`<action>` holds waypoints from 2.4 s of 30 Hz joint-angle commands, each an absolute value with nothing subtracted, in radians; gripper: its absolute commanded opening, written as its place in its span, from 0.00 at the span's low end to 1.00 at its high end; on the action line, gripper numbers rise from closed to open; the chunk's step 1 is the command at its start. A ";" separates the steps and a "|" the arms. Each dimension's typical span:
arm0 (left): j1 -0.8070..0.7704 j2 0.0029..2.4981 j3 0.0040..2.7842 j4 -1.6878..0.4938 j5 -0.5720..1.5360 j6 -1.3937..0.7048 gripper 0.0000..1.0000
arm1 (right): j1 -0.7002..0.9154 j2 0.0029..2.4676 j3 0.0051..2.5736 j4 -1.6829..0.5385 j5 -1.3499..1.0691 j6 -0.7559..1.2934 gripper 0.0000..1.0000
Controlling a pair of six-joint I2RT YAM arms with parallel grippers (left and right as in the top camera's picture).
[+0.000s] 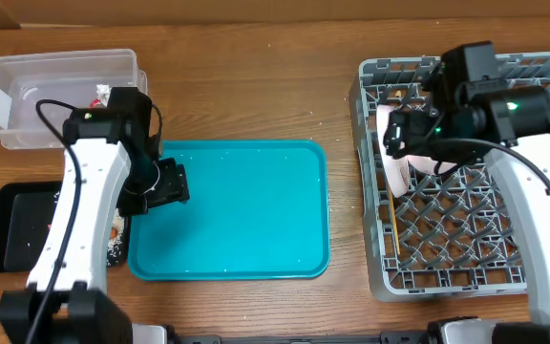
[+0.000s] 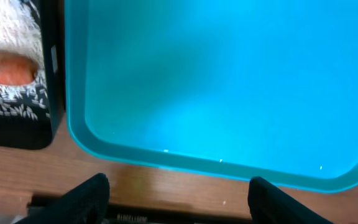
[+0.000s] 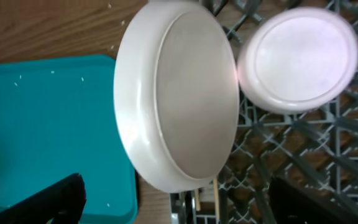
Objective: Sort waste into correct bins and load items into the dishwasher
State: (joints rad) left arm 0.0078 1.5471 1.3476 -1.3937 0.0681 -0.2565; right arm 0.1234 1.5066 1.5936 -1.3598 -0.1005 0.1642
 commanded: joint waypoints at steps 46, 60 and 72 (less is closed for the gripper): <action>0.005 0.567 0.897 -1.077 0.049 -0.183 1.00 | 0.106 0.633 0.902 -0.997 -0.061 0.167 1.00; 0.005 0.567 0.897 -1.077 0.049 -0.183 1.00 | 0.075 0.279 0.630 -0.710 -0.053 0.155 1.00; 0.005 0.567 0.897 -1.077 0.049 -0.183 1.00 | 0.075 0.003 0.118 -0.087 -0.053 0.155 1.00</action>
State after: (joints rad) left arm 0.0078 0.5694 0.9016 -1.0775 0.0597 -0.1993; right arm 0.0792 0.0166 0.1818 -0.1482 -0.0620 0.1566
